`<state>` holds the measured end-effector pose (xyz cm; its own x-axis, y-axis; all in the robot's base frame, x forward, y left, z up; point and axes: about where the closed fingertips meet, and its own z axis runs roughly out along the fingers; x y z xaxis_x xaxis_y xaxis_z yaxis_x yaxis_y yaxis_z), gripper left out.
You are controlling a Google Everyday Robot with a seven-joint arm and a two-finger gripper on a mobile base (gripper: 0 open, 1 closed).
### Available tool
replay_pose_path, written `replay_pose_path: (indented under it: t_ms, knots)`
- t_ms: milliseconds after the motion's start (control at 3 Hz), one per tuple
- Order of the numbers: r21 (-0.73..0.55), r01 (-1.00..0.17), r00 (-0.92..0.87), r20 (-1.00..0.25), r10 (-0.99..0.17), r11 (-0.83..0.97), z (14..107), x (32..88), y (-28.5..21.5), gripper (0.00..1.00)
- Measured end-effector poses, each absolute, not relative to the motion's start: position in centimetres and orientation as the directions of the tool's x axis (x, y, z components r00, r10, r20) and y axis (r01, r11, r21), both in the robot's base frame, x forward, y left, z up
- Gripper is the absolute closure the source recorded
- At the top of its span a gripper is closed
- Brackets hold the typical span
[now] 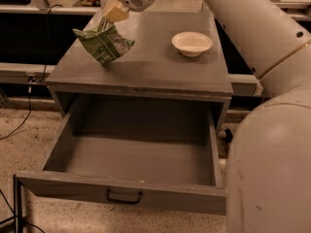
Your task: Pick green jalapeno chip bag from top drawer and place on counter
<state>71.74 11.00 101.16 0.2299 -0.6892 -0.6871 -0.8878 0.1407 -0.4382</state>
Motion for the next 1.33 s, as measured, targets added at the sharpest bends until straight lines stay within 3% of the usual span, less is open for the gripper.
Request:
replay_pose_path:
  t_ms: [1000,1333]
  knots:
    - [-0.602,-0.713,0.282,-0.715,-0.639,0.359,97.4,78.3,11.7,1.0]
    - [-0.651,-0.631,0.327,-0.716,-0.616,0.421,100.0,81.0,12.2,0.82]
